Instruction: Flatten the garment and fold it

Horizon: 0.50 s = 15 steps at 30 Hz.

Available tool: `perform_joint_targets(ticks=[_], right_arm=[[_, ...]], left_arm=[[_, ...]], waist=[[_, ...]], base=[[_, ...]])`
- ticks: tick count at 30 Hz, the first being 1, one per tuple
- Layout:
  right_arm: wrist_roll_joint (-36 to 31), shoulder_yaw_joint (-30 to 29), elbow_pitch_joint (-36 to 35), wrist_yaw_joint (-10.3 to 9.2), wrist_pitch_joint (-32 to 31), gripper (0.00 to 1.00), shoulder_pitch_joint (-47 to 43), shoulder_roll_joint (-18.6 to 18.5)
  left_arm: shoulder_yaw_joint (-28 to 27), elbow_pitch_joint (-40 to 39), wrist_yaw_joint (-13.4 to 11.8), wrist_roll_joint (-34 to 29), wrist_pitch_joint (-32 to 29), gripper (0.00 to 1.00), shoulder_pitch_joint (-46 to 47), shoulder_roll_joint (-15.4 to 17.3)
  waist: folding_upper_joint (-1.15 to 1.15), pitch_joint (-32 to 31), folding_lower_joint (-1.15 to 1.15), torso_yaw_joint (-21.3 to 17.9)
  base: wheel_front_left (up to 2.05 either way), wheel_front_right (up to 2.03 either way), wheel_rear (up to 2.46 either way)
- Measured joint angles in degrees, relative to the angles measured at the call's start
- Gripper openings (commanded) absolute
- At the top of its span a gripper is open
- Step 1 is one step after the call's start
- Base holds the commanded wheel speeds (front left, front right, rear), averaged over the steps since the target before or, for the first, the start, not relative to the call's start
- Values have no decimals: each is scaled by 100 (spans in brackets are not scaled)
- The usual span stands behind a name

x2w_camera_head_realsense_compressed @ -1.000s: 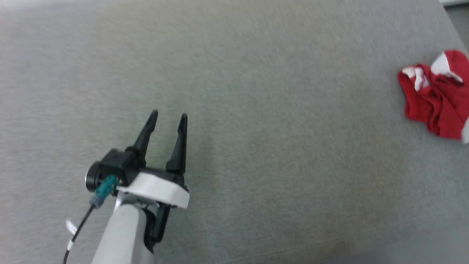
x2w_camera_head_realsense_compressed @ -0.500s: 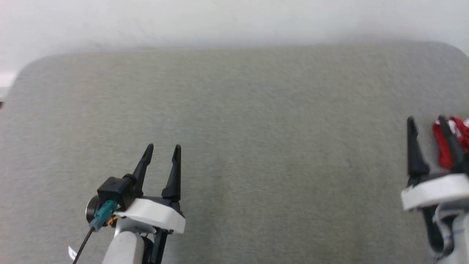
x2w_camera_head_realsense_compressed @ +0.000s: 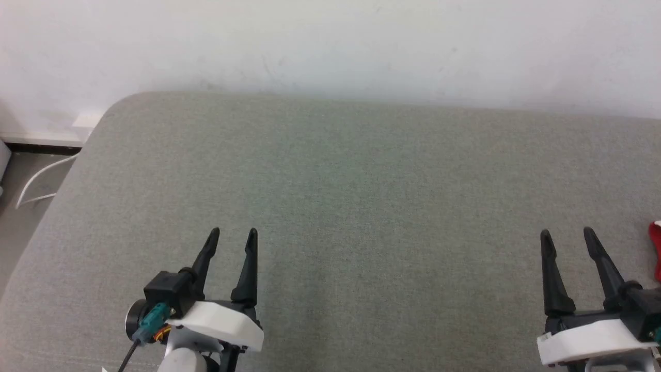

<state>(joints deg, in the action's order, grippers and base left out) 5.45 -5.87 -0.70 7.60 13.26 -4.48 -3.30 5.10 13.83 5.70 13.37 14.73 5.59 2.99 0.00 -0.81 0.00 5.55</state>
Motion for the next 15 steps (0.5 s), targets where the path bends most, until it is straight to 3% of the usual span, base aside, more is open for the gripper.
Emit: perform_joint_targets(ticks=[12,13,15], right_arm=[[129,-11,174,0,65,100,-174,20],[133,-10,181,0,60,0,-173,19],[132,-10,180,0,53,0,-171,16]], left_arm=[[54,-23,-77,2,0,100,-227,-1],[55,-22,-76,3,-2,0,-227,-1],[54,-20,-76,3,-8,0,-226,0]], waist=[[0,-113,0,56],[0,-107,0,54],[0,-107,1,53]], base=[[0,0,0],[0,0,0],[0,0,0]])
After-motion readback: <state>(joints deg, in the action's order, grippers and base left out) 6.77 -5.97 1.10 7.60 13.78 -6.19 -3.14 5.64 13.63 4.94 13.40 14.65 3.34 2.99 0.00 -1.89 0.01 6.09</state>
